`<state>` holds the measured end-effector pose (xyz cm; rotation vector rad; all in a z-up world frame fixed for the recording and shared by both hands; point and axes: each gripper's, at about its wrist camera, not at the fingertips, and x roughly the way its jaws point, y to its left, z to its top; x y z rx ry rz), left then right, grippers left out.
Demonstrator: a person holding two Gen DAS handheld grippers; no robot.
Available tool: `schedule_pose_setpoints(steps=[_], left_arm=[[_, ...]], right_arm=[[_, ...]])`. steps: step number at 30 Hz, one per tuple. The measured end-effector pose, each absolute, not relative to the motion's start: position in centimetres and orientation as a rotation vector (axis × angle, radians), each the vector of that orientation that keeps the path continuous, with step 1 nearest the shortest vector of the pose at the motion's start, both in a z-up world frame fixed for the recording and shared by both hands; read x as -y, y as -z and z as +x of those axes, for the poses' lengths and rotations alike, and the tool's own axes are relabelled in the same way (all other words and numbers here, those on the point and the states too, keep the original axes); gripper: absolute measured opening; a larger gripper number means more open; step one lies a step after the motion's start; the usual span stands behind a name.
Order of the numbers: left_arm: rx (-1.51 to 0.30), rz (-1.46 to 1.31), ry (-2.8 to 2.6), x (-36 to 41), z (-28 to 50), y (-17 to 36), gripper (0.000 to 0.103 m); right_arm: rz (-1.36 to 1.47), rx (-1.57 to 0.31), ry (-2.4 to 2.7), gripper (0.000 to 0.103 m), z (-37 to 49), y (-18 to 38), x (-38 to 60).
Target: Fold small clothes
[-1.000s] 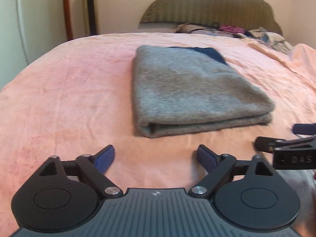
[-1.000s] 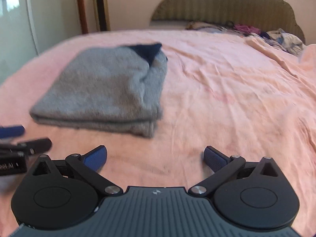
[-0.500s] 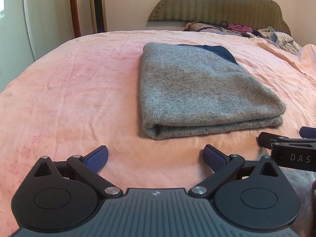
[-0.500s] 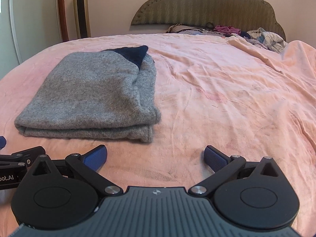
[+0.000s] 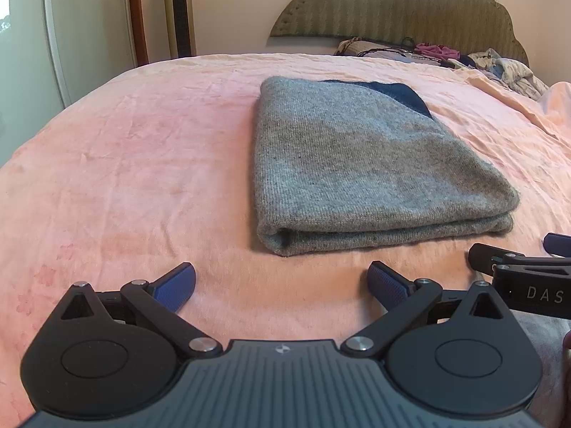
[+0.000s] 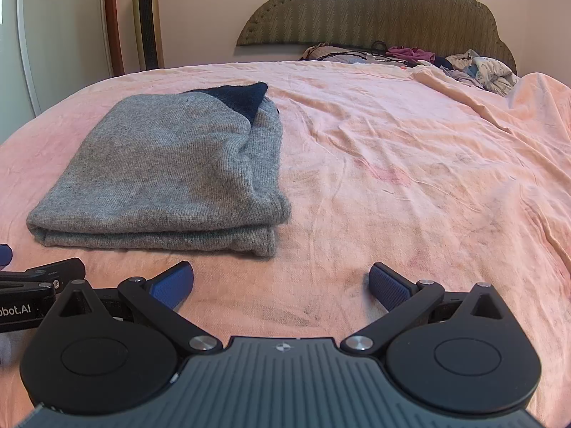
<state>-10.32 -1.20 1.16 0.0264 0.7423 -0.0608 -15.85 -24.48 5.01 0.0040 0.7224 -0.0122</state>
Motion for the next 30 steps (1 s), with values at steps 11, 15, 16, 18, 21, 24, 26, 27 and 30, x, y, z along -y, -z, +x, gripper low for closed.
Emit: schedule_pose_setpoints(steps=[11, 15, 16, 18, 21, 24, 26, 27, 30], left_arm=[[-0.743, 0.027, 0.064, 1.15, -10.38, -1.14, 0.103], [-0.741, 0.026, 0.064, 1.14, -10.43, -1.11, 0.103], [-0.741, 0.026, 0.065, 1.14, -10.45, -1.13, 0.103], [-0.74, 0.025, 0.066, 1.12, -10.46, -1.13, 0.103], [-0.741, 0.026, 0.066, 1.13, -10.45, -1.14, 0.103], [-0.741, 0.025, 0.066, 1.17, -10.41, -1.16, 0.103], [-0.742, 0.022, 0.065, 1.16, -10.22, -1.18, 0.103], [-0.741, 0.02, 0.062, 1.19, -10.1, -1.19, 0.103], [-0.737, 0.02, 0.052, 1.36, -9.97, -1.15, 0.103]], right_arm=[[0.005, -0.722, 0.012, 0.103, -15.82, -4.99, 24.46], [0.005, -0.722, 0.012, 0.103, -15.81, -4.97, 24.46], [0.005, -0.722, 0.012, 0.103, -15.81, -4.97, 24.45], [0.004, -0.722, 0.01, 0.103, -15.68, -4.97, 24.45], [0.005, -0.722, 0.009, 0.103, -15.63, -4.97, 24.44], [0.005, -0.722, 0.01, 0.103, -15.65, -4.98, 24.44], [0.005, -0.722, 0.01, 0.103, -15.67, -4.98, 24.44], [0.005, -0.722, 0.01, 0.103, -15.67, -4.99, 24.44], [0.004, -0.722, 0.01, 0.103, -15.69, -4.98, 24.44]])
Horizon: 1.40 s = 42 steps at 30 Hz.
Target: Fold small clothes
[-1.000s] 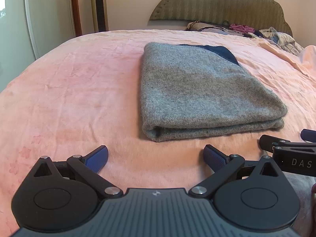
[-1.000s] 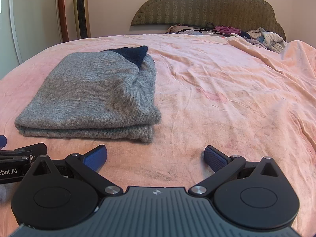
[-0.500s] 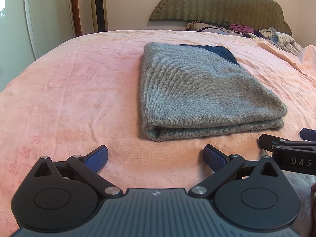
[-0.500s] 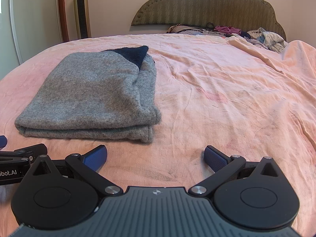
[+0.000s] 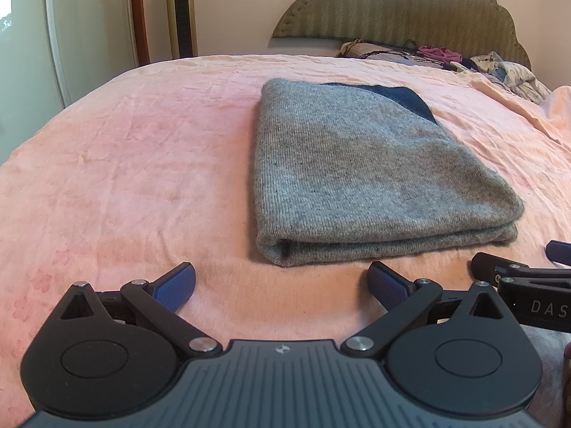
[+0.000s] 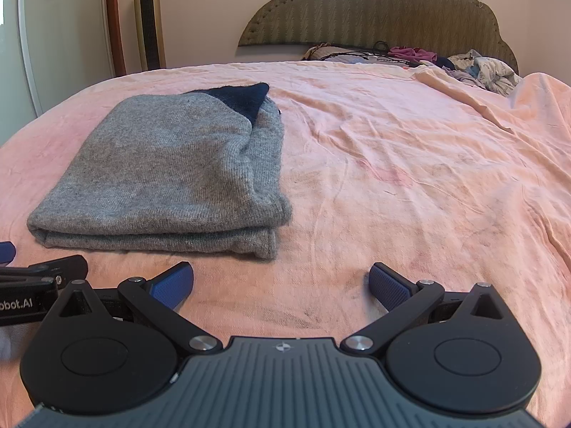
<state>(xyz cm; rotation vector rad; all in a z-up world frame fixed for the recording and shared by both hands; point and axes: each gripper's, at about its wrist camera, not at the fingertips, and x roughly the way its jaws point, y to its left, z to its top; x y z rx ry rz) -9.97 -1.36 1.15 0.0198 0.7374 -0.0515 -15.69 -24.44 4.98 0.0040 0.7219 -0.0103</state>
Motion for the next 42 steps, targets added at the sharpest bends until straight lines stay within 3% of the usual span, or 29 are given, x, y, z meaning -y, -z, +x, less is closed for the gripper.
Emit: schedule_pose_setpoints(steps=[42], left_arm=[[-0.734, 0.019, 0.064, 0.83, -9.92, -1.12, 0.103]], right_arm=[[0.004, -0.721, 0.009, 0.103, -15.59, -4.9, 24.37]])
